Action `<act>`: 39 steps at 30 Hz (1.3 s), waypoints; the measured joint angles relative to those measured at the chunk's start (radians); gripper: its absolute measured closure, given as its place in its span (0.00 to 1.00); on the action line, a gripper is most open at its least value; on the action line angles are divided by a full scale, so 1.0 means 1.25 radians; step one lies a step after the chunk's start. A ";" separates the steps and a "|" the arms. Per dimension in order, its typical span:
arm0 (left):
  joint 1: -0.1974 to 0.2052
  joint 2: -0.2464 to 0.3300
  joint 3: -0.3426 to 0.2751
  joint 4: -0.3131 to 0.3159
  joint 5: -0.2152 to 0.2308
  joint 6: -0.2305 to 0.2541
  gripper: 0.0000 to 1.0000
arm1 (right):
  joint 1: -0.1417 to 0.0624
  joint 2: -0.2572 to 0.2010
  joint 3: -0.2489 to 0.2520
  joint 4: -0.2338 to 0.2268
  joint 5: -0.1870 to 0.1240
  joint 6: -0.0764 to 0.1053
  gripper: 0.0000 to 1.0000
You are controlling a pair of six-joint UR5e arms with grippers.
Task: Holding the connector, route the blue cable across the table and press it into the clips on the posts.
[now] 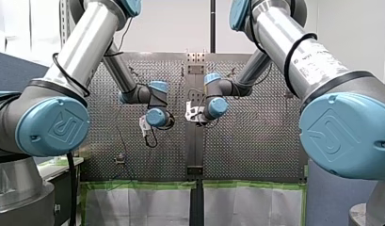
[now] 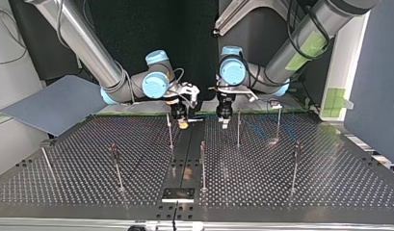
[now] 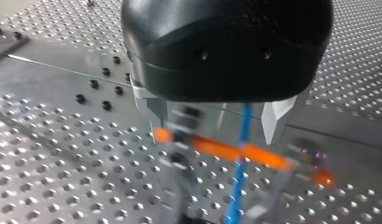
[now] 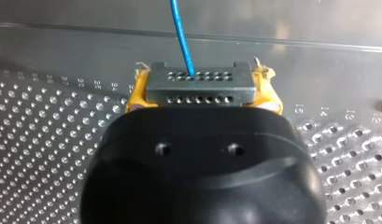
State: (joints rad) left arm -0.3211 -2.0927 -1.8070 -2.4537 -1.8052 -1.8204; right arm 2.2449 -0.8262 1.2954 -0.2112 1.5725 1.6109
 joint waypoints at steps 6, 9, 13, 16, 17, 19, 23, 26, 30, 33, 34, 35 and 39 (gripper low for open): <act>0.002 -0.032 0.015 0.003 0.001 0.000 0.00 | 0.000 0.000 0.000 0.000 0.000 0.000 1.00; -0.001 -0.038 0.021 0.004 -0.002 -0.002 0.00 | -0.001 0.000 0.000 0.000 0.000 0.000 1.00; -0.005 -0.040 0.025 0.006 -0.006 -0.001 0.06 | -0.001 0.000 -0.001 0.000 0.000 0.000 1.00; -0.007 -0.040 0.027 0.005 -0.012 0.007 0.29 | -0.001 0.000 -0.001 0.000 0.000 0.000 1.00; -0.007 -0.040 0.028 0.005 -0.017 0.011 0.51 | -0.001 0.000 -0.001 0.000 0.000 0.000 1.00; -0.008 -0.041 0.028 0.005 -0.026 0.015 0.75 | -0.001 0.000 -0.001 -0.001 0.000 0.000 1.00; -0.009 -0.041 0.028 0.003 -0.046 0.019 1.00 | -0.001 0.000 -0.002 0.000 0.000 0.000 1.00; -0.010 -0.041 0.028 0.000 -0.055 0.021 1.00 | -0.001 0.000 -0.002 0.000 0.000 -0.002 1.00; -0.013 -0.037 0.028 -0.010 -0.061 0.023 1.00 | -0.001 -0.001 -0.006 0.002 -0.001 -0.003 1.00; -0.015 -0.027 0.028 -0.027 -0.070 0.026 1.00 | -0.001 -0.001 -0.013 0.011 -0.001 -0.005 1.00; -0.016 -0.022 0.028 -0.032 -0.072 0.026 1.00 | -0.001 -0.002 -0.016 0.015 -0.001 -0.005 1.00; -0.017 -0.015 0.028 -0.039 -0.075 0.026 1.00 | -0.001 -0.003 -0.020 0.022 -0.001 -0.006 1.00; -0.022 0.011 0.028 -0.063 -0.082 0.027 1.00 | -0.001 -0.013 -0.026 0.048 -0.001 -0.009 1.00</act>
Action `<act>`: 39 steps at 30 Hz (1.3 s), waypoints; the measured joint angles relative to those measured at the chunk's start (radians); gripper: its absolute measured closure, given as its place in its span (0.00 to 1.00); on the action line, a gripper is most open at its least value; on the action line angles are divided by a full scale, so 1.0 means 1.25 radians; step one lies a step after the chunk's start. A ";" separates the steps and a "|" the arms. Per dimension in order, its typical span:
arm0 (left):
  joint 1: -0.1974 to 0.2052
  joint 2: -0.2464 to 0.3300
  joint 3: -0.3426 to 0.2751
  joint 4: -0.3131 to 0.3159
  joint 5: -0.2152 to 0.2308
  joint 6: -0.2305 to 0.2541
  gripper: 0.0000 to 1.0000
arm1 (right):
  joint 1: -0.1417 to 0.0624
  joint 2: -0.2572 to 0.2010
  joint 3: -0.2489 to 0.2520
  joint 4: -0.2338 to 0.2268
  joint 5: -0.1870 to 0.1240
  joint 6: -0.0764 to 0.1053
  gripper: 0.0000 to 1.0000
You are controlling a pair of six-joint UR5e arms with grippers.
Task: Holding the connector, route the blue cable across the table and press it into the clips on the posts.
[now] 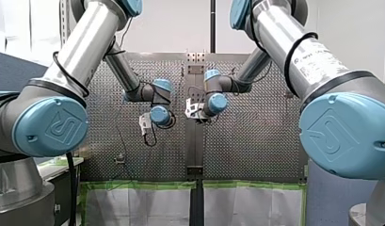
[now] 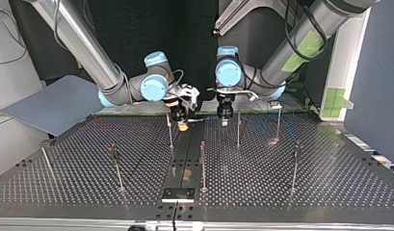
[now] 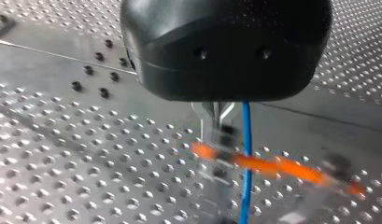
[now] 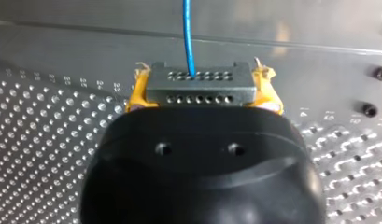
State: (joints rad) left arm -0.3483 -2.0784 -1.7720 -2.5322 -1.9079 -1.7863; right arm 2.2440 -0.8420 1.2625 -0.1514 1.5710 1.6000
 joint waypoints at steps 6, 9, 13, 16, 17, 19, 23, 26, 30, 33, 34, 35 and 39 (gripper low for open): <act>-0.008 0.046 -0.001 -0.035 -0.022 0.002 1.00 | 0.000 -0.036 -0.001 0.031 -0.001 0.006 1.00; -0.013 0.066 -0.005 -0.048 -0.038 0.005 1.00 | 0.000 -0.057 -0.001 0.045 0.000 0.017 1.00; -0.016 0.092 -0.016 -0.054 -0.045 0.006 1.00 | -0.005 -0.085 -0.001 0.061 0.000 0.031 1.00; -0.019 0.112 -0.024 -0.061 -0.046 0.008 1.00 | -0.008 -0.107 -0.001 0.076 0.001 0.043 1.00; -0.020 0.120 -0.027 -0.065 -0.046 0.010 1.00 | -0.010 -0.116 0.000 0.083 0.001 0.045 1.00; -0.022 0.133 -0.032 -0.071 -0.046 0.013 1.00 | -0.013 -0.130 0.000 0.095 0.002 0.047 1.00; -0.027 0.160 -0.040 -0.078 -0.044 0.017 1.00 | -0.020 -0.160 0.001 0.123 0.001 0.048 1.00; -0.035 0.183 -0.041 -0.080 -0.034 0.022 1.00 | -0.022 -0.182 0.004 0.146 0.001 0.049 1.00; -0.044 0.211 -0.041 -0.080 -0.016 0.023 1.00 | -0.023 -0.208 0.014 0.162 0.000 0.049 1.00; -0.047 0.231 -0.040 -0.080 0.001 0.023 1.00 | -0.020 -0.229 0.018 0.173 -0.003 0.046 1.00; -0.048 0.236 -0.040 -0.079 0.007 0.023 1.00 | -0.019 -0.235 0.018 0.176 -0.006 0.045 1.00; -0.050 0.244 -0.040 -0.079 0.014 0.022 1.00 | -0.017 -0.243 0.018 0.179 -0.010 0.045 1.00; -0.055 0.270 -0.040 -0.079 0.025 0.022 1.00 | -0.014 -0.268 0.019 0.186 -0.027 0.043 1.00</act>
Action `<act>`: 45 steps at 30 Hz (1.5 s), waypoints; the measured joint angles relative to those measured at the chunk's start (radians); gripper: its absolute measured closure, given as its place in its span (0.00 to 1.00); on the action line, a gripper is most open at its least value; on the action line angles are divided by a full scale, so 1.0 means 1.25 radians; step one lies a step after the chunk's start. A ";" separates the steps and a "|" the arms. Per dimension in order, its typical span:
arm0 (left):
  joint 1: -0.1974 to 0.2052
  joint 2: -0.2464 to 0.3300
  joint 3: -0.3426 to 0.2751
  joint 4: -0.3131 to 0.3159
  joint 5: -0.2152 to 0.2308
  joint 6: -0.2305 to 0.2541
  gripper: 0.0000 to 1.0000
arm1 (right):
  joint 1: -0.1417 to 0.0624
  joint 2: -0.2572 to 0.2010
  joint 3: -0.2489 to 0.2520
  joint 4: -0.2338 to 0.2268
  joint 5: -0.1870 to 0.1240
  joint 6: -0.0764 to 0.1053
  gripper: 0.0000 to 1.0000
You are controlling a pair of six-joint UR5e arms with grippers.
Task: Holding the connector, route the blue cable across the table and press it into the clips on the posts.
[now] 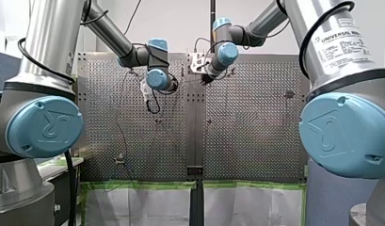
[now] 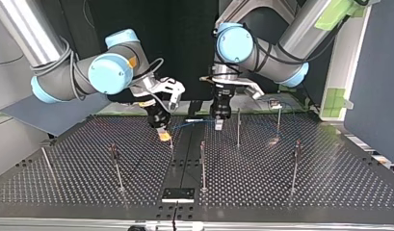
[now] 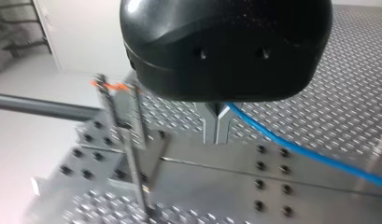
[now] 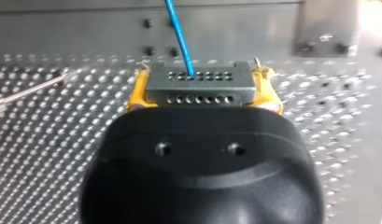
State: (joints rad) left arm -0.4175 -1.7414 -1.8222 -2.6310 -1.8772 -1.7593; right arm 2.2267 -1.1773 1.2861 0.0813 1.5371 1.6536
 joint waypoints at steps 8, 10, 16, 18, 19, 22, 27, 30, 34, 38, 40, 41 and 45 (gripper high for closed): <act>-0.004 0.057 0.005 -0.003 0.011 -0.017 1.00 | -0.003 -0.056 0.000 0.002 -0.026 0.002 1.00; -0.003 0.071 0.010 -0.005 0.018 -0.022 1.00 | -0.003 -0.069 0.000 0.002 -0.035 0.003 1.00; 0.006 0.082 0.038 -0.012 0.032 -0.042 1.00 | -0.010 -0.092 -0.001 -0.001 -0.050 0.004 1.00; 0.009 0.073 0.050 -0.021 0.040 -0.043 1.00 | -0.013 -0.089 -0.001 -0.001 -0.055 0.005 1.00; 0.010 0.065 0.060 -0.028 0.043 -0.042 1.00 | -0.014 -0.086 -0.001 -0.001 -0.057 0.005 1.00; 0.013 0.044 0.075 -0.033 0.047 -0.042 1.00 | -0.017 -0.072 -0.001 -0.001 -0.060 0.005 1.00; 0.027 0.007 0.083 -0.026 0.054 -0.046 1.00 | -0.022 -0.052 -0.001 -0.003 -0.063 0.005 1.00; 0.036 -0.005 0.084 -0.023 0.058 -0.049 1.00 | -0.025 -0.047 -0.001 -0.005 -0.064 0.005 1.00; 0.055 -0.009 0.085 -0.020 0.070 -0.051 1.00 | -0.032 -0.043 -0.007 -0.006 -0.072 0.008 1.00; 0.079 -0.010 0.090 -0.017 0.097 -0.051 1.00 | -0.040 -0.038 -0.018 -0.006 -0.088 0.012 1.00; 0.083 -0.010 0.094 -0.016 0.108 -0.051 1.00 | -0.041 -0.035 -0.020 -0.006 -0.091 0.012 1.00; 0.085 -0.010 0.098 -0.016 0.115 -0.051 1.00 | -0.041 -0.033 -0.021 -0.007 -0.092 0.012 1.00; 0.088 -0.010 0.108 -0.016 0.135 -0.051 1.00 | -0.042 -0.028 -0.025 -0.007 -0.095 0.013 1.00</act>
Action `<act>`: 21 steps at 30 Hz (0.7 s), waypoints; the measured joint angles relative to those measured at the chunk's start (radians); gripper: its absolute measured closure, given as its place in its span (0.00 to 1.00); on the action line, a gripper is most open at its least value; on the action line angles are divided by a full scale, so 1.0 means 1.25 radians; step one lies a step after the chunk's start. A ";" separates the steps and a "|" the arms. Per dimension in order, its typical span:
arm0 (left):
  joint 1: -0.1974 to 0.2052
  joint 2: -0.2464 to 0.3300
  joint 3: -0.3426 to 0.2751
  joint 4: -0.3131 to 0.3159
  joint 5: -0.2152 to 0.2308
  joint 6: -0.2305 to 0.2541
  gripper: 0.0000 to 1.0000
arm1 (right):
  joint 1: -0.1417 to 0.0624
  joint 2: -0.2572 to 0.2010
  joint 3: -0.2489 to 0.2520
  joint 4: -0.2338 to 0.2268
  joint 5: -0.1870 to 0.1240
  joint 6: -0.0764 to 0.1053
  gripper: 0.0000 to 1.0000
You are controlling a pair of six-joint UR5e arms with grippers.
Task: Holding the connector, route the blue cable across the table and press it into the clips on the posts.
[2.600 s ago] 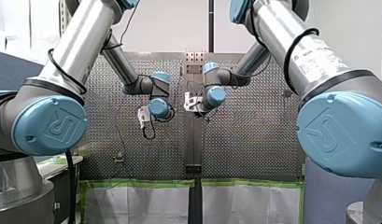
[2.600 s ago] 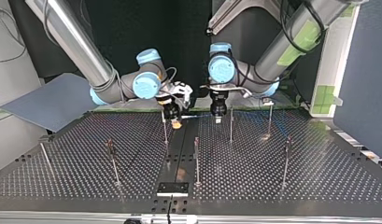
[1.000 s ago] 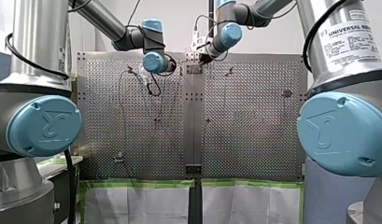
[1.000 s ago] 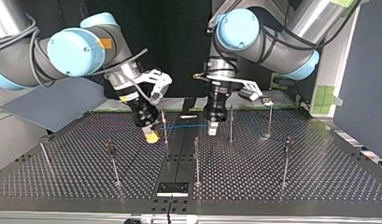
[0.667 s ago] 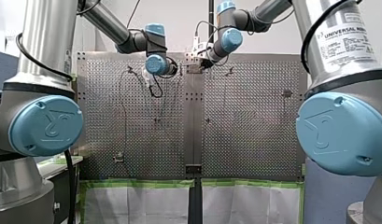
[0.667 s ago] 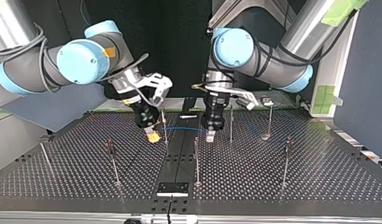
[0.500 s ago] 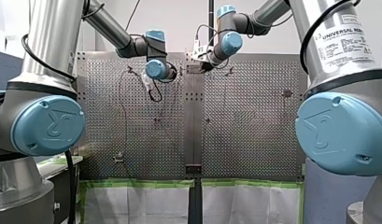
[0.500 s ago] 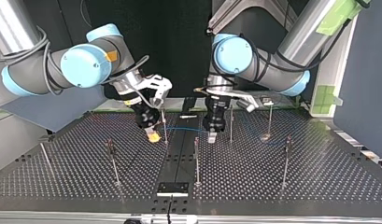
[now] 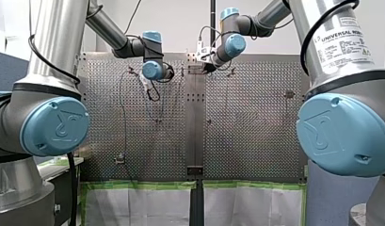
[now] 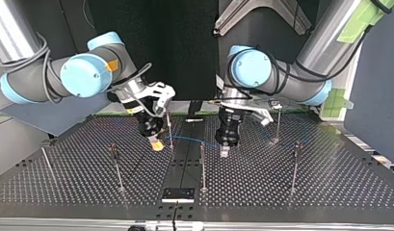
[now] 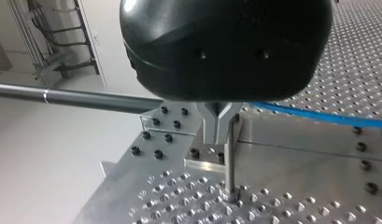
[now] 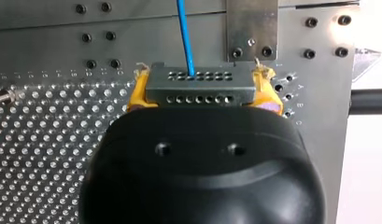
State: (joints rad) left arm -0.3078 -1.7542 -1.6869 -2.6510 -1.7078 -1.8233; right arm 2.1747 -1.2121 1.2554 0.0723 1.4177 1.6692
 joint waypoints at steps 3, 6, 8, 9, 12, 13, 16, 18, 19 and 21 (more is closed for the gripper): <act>0.002 -0.004 0.008 0.000 0.012 -0.002 1.00 | 0.000 0.004 -0.005 0.000 -0.001 0.001 1.00; 0.005 -0.018 0.019 -0.006 0.018 -0.002 1.00 | -0.002 0.007 -0.012 0.000 -0.001 0.004 1.00; 0.006 -0.033 0.028 -0.007 0.018 -0.001 1.00 | -0.006 0.009 -0.016 -0.001 -0.001 0.007 1.00; 0.007 -0.040 0.032 -0.006 0.018 -0.001 1.00 | -0.008 0.009 -0.017 0.000 -0.001 0.008 1.00; 0.012 -0.062 0.048 -0.003 0.019 -0.001 1.00 | -0.016 0.012 -0.021 0.000 -0.002 0.009 1.00; 0.014 -0.068 0.054 -0.002 0.019 -0.001 1.00 | -0.019 0.014 -0.022 0.000 -0.003 0.009 1.00; 0.019 -0.090 0.073 -0.002 0.021 -0.001 1.00 | -0.027 0.019 -0.023 -0.001 -0.005 0.010 1.00; 0.024 -0.102 0.085 -0.002 0.025 -0.002 1.00 | -0.033 0.022 -0.024 -0.001 -0.006 0.010 1.00; 0.026 -0.105 0.090 -0.003 0.026 -0.003 1.00 | -0.036 0.023 -0.025 -0.002 -0.006 0.010 1.00; 0.031 -0.109 0.100 -0.006 0.029 -0.005 1.00 | -0.042 0.026 -0.027 -0.002 -0.008 0.010 1.00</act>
State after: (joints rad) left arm -0.2687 -1.8902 -1.5614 -2.6583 -1.6716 -1.8292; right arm 2.1222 -1.1796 1.2212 0.0696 1.4072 1.6815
